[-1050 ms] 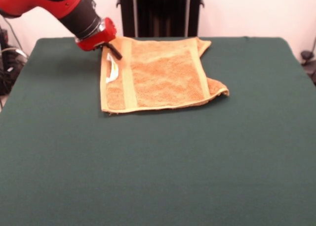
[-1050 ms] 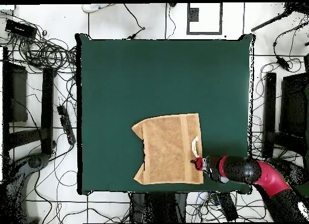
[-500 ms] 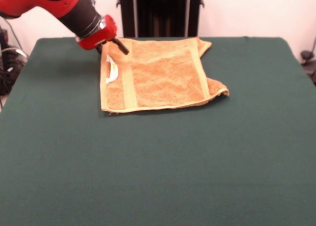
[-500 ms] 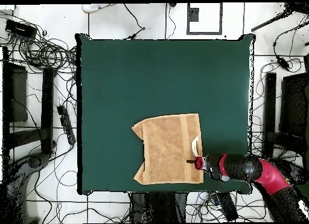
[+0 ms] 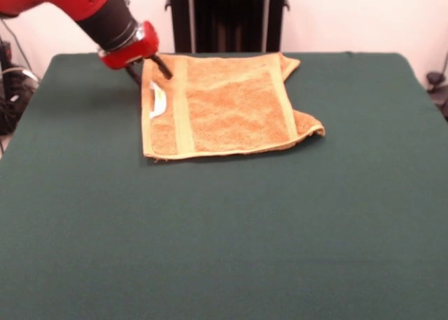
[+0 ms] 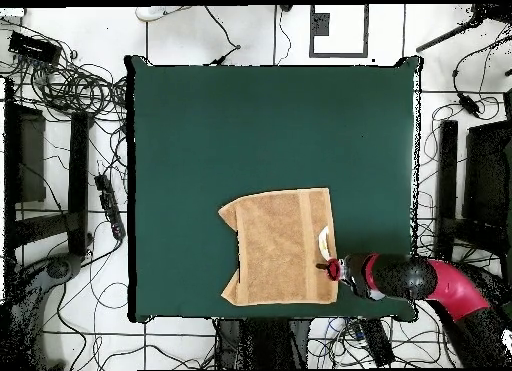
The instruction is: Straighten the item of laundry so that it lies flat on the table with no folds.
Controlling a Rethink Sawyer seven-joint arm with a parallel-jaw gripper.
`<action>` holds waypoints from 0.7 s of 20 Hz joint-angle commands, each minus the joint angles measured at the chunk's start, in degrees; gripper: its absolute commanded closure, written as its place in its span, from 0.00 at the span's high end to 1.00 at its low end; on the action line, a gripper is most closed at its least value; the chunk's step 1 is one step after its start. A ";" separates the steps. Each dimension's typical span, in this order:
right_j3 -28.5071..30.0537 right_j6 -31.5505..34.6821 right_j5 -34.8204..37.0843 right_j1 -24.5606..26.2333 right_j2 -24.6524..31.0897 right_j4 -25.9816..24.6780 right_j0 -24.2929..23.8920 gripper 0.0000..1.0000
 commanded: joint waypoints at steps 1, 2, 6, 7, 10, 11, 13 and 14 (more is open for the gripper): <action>-0.94 -8.21 -5.30 -10.16 3.89 -6.73 7.10 1.00; -0.28 -8.20 -5.60 -11.98 4.51 -7.28 7.82 1.00; 0.55 -10.64 -4.46 -18.35 5.59 -9.14 10.63 1.00; 0.68 -11.11 -4.12 -19.75 5.65 -9.47 11.30 1.00; 0.37 -12.65 -2.48 -22.50 5.43 -10.09 13.54 1.00; 0.40 -12.34 -2.53 -23.06 5.30 -9.95 13.93 1.00; 0.12 -11.18 -1.22 -23.70 4.61 -8.56 15.01 1.00; -0.13 -10.07 -0.25 -24.08 4.09 -7.43 15.73 1.00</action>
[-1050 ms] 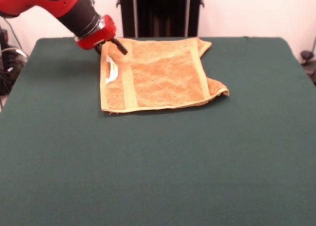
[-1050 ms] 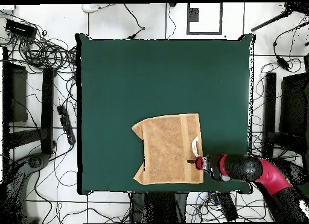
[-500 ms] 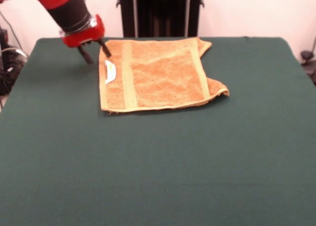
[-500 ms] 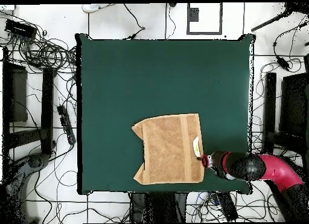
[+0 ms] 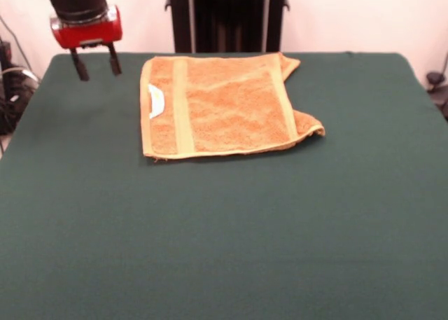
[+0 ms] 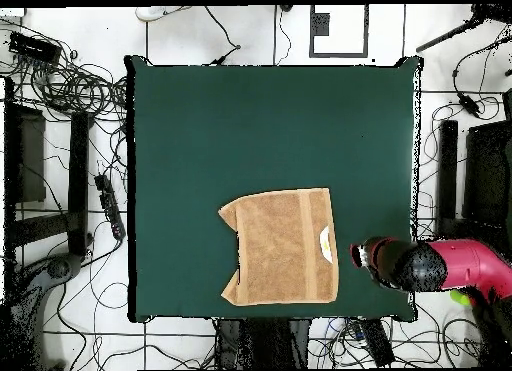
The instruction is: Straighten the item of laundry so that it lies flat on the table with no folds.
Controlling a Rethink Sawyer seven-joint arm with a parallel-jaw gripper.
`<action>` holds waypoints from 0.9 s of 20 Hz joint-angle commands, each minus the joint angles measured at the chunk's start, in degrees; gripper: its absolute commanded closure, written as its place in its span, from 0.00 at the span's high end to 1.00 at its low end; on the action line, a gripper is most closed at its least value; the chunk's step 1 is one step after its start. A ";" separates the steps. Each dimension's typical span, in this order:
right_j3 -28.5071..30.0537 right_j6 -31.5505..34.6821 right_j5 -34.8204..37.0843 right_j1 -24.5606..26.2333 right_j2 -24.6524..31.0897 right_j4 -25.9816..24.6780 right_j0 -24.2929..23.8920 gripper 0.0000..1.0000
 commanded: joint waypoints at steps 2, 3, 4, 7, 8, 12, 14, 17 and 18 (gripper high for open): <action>-0.64 -6.66 3.68 -7.02 2.04 2.95 7.96 1.00; -0.69 -4.40 4.67 -7.07 1.31 4.96 8.45 1.00; -0.77 -2.51 5.28 -6.94 0.68 6.59 9.03 1.00; -1.00 6.32 3.53 -7.75 -3.92 5.75 13.63 1.00; -1.37 10.70 2.78 -8.09 -6.60 3.49 16.69 1.00; -1.20 29.63 -4.19 -5.89 -16.72 -4.54 28.82 1.00; -0.76 37.59 -7.36 -4.93 -21.22 -5.63 34.11 1.00; -0.51 46.74 -11.29 -3.29 -27.37 -7.31 41.84 1.00; -0.65 49.55 -12.21 -2.68 -29.31 -7.82 44.39 1.00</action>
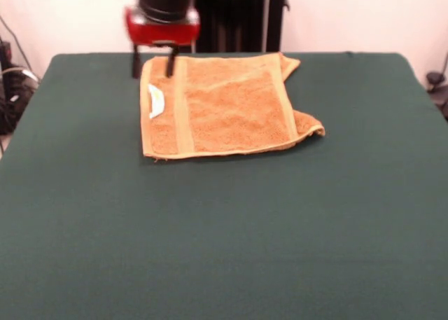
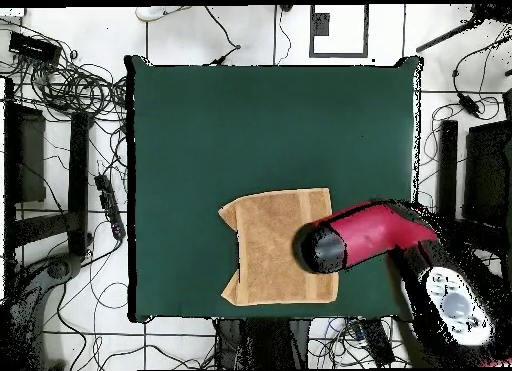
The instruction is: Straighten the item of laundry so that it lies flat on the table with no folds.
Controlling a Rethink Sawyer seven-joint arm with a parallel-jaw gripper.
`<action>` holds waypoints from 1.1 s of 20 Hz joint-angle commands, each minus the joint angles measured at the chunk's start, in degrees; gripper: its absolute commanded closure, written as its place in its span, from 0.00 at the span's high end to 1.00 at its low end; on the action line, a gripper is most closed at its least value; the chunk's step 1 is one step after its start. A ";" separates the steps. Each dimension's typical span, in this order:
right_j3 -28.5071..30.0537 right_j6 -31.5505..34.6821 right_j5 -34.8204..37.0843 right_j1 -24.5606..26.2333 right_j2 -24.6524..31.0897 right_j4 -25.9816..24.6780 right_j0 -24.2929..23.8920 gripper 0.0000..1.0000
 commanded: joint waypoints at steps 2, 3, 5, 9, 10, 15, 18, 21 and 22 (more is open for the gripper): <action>0.39 42.16 -9.63 4.69 -15.58 -4.16 18.01 1.00; 0.25 43.99 -10.02 5.10 -16.92 -3.17 19.85 1.00; -0.40 46.42 -10.21 5.95 -19.07 -0.99 22.70 1.00; -2.70 50.45 -9.79 8.64 -22.11 2.47 27.20 1.00; -3.27 50.65 -9.80 9.21 -22.34 3.44 27.38 1.00; -6.57 52.10 -6.85 11.69 -24.70 3.50 30.72 1.00; -10.80 52.09 -4.27 15.68 -27.77 -1.55 33.54 1.00; -12.83 54.34 -4.65 17.96 -30.55 -1.03 35.23 1.00; -12.91 54.63 -5.16 18.00 -31.31 -0.44 35.55 1.00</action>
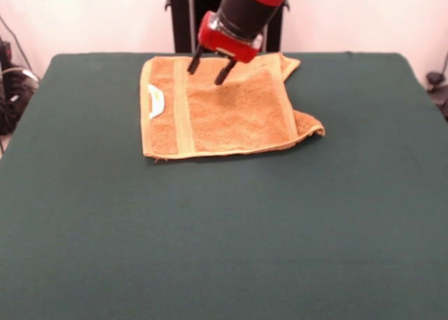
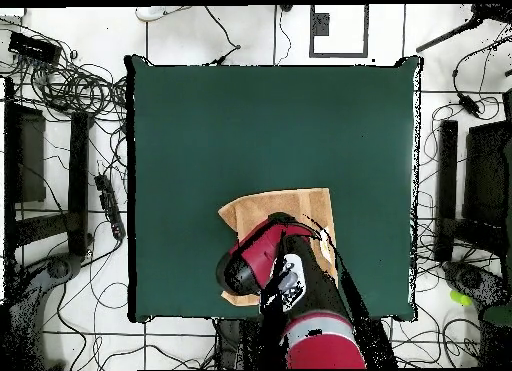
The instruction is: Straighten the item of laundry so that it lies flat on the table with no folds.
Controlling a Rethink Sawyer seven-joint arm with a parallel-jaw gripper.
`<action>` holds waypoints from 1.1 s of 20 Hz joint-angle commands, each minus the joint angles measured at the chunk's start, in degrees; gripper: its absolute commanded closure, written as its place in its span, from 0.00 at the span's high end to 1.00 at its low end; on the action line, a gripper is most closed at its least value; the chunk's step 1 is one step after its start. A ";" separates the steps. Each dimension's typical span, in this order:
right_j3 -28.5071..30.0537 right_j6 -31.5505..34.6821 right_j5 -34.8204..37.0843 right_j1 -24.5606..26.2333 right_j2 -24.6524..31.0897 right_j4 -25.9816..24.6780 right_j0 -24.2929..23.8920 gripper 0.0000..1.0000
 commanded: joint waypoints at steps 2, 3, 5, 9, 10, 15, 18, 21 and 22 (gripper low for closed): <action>-7.11 15.87 1.45 6.16 -6.07 1.38 4.19 1.00; -6.26 15.33 1.43 5.26 -6.16 3.10 4.22 1.00; -4.55 13.91 2.38 2.86 -5.75 7.00 4.31 1.00; -5.05 11.82 9.21 -0.27 -5.18 14.04 7.22 1.00; -5.99 11.84 11.43 -0.62 -5.58 15.15 8.77 1.00; -8.99 13.77 20.96 -1.61 -6.19 23.33 14.31 1.00; -11.49 14.57 25.00 -1.21 -6.61 26.72 16.54 1.00; -14.31 13.66 26.28 0.07 -6.64 28.48 17.52 1.00; -14.79 13.56 25.95 0.71 -6.73 28.68 17.78 1.00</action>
